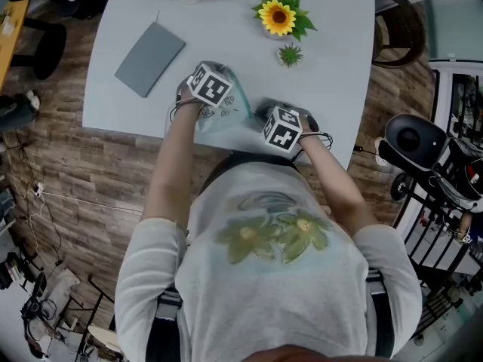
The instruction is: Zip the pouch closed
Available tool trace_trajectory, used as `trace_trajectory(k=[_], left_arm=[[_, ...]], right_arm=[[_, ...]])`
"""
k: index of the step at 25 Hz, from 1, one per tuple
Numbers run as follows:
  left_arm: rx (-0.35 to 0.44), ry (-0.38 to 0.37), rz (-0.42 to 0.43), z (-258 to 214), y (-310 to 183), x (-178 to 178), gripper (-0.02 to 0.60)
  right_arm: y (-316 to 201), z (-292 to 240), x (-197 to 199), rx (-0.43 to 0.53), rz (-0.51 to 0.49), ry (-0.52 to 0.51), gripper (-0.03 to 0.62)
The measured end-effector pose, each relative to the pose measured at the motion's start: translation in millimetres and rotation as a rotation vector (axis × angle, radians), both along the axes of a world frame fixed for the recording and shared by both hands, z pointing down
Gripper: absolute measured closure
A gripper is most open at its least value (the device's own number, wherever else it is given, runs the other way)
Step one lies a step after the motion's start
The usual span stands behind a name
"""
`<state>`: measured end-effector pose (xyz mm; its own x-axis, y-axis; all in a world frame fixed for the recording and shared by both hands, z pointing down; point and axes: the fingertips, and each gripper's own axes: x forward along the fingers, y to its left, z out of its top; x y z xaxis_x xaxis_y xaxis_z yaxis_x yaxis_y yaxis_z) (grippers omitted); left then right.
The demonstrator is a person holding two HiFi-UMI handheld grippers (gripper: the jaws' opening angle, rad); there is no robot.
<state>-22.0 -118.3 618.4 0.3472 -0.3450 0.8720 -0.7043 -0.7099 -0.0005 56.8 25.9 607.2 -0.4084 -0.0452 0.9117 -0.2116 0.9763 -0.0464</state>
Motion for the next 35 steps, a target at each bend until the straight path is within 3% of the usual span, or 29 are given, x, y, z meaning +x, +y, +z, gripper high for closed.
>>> trace_trajectory(k=[10, 15, 19, 24, 35], left_arm=[[-0.014, 0.020, -0.011, 0, -1, 0, 0.561], [-0.068, 0.081, -0.053, -13, -2, -8, 0.553], [-0.028, 0.042, -0.021, -21, 0, -16, 0.498], [-0.028, 0.136, -0.052, -38, 14, -13, 0.486], [0.143, 0.341, -0.263, -111, 34, -24, 0.488]], right_arm=[[-3, 2, 0, 0.059, 0.022, 0.018, 0.574], [-5, -1, 2, 0.056, 0.116, -0.012, 0.572], [-11, -12, 6, 0.050, 0.226, -0.073, 0.572], [-20, -36, 7, 0.092, 0.324, -0.152, 0.572], [-38, -100, 9, 0.204, 0.534, -0.352, 0.572]])
